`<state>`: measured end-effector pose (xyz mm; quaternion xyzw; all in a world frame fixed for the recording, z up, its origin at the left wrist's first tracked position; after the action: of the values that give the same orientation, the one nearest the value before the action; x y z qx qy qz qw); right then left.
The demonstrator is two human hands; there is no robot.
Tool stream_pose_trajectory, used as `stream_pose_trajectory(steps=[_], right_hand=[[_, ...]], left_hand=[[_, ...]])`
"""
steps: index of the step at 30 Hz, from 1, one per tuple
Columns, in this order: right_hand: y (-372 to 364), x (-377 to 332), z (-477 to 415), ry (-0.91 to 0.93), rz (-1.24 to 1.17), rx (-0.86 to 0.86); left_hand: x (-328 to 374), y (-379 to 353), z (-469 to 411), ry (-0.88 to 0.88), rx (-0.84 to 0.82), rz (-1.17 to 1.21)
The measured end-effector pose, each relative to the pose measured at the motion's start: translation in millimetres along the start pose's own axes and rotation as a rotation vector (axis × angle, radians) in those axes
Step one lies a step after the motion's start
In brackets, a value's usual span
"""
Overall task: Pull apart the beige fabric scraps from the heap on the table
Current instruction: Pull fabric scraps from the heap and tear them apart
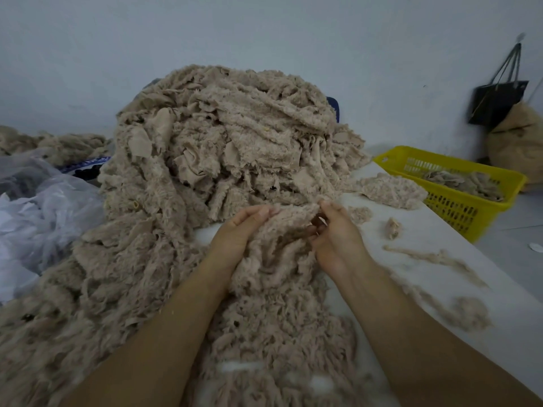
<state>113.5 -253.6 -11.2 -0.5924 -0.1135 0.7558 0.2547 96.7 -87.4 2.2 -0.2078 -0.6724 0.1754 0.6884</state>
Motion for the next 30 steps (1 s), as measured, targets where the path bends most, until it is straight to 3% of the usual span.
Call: stream_pose_trajectory(steps=[6, 10, 13, 17, 19, 21, 26, 30], right_hand=[[-6, 0, 2, 0.032, -0.041, -0.017], [22, -23, -10, 0.053, -0.177, 0.064], [15, -23, -5, 0.201, 0.236, -0.007], [-35, 11, 25, 0.445, 1.016, -0.350], [-47, 21, 34, 0.456, 1.004, -0.505], [-50, 24, 35, 0.438, 0.974, -0.553], [-45, 16, 31, 0.573, 1.276, -0.390], [-38, 12, 29, 0.534, 1.245, -0.369]], left_hand=[[4, 8, 0, 0.023, 0.047, 0.170], [18, 26, 0, -0.001, 0.071, 0.467], [17, 23, 1, 0.017, 0.057, 0.539], [6, 18, 1, 0.069, -0.014, 0.545], [8, 17, 1, 0.068, -0.055, 0.521], [10, 12, 2, 0.048, -0.092, 0.447], [10, 10, -2, -0.024, -0.068, 0.178], [11, 17, -6, -0.034, -0.015, 0.182]])
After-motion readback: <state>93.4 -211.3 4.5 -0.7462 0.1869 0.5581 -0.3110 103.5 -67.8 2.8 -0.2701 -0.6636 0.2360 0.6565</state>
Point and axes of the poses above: each hand's wrist, its own z-axis away from the middle knuckle, its own y-axis out of the back of the hand, x = y × z, the point moved 6 cm from there along -z, towards the middle knuckle, and after that the axes turned 12 degrees about z, right-handed, at the moved point
